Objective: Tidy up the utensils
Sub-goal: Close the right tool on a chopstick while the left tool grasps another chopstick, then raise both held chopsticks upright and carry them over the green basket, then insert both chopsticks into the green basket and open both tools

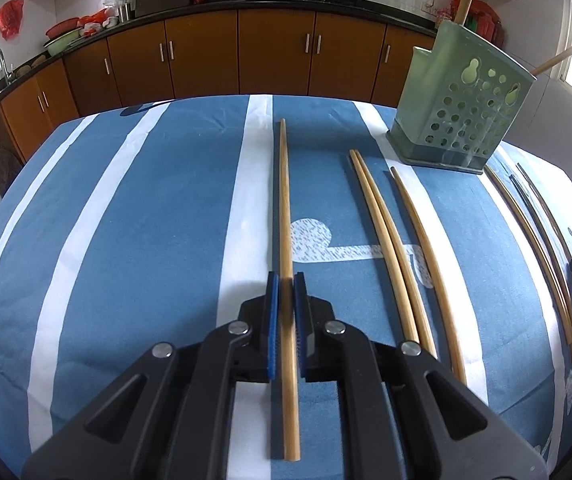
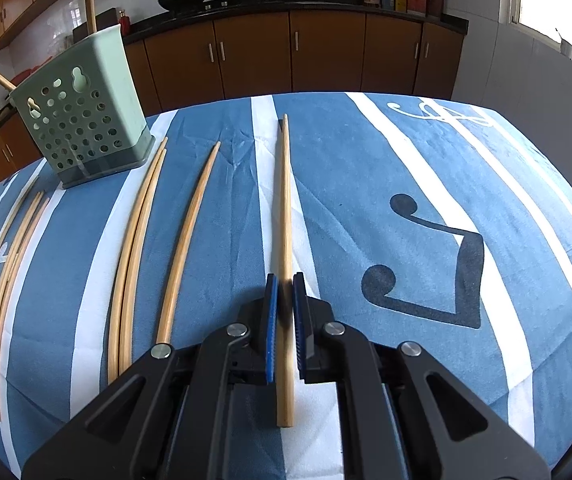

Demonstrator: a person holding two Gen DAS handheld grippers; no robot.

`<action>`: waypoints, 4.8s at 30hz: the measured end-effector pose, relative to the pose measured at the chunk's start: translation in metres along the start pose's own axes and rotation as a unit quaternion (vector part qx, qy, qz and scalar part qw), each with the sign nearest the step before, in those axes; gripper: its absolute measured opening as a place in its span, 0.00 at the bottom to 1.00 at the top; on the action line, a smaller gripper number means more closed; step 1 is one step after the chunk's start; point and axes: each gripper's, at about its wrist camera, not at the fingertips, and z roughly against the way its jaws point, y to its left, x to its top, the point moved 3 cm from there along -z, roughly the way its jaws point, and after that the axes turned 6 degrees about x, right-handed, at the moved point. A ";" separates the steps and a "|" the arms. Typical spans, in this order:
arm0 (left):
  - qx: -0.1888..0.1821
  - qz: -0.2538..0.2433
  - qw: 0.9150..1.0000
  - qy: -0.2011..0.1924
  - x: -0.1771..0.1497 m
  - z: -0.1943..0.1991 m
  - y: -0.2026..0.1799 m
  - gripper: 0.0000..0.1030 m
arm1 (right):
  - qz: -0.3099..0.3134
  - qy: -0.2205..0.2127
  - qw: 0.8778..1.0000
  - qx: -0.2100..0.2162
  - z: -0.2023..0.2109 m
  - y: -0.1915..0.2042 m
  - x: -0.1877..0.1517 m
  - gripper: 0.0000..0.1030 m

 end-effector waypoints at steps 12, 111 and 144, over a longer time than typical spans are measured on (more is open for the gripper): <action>-0.001 0.001 1.000 0.000 0.000 0.000 0.000 0.10 | -0.001 0.000 1.000 0.000 0.000 0.000 0.000 0.08; -0.092 0.013 0.962 -0.255 0.190 0.179 -0.083 0.07 | 0.009 -0.304 0.938 0.165 0.141 0.108 0.184 0.08; -0.067 0.050 0.971 -0.223 0.114 0.188 -0.022 0.25 | -0.031 -0.176 0.980 0.090 0.119 0.026 0.097 0.23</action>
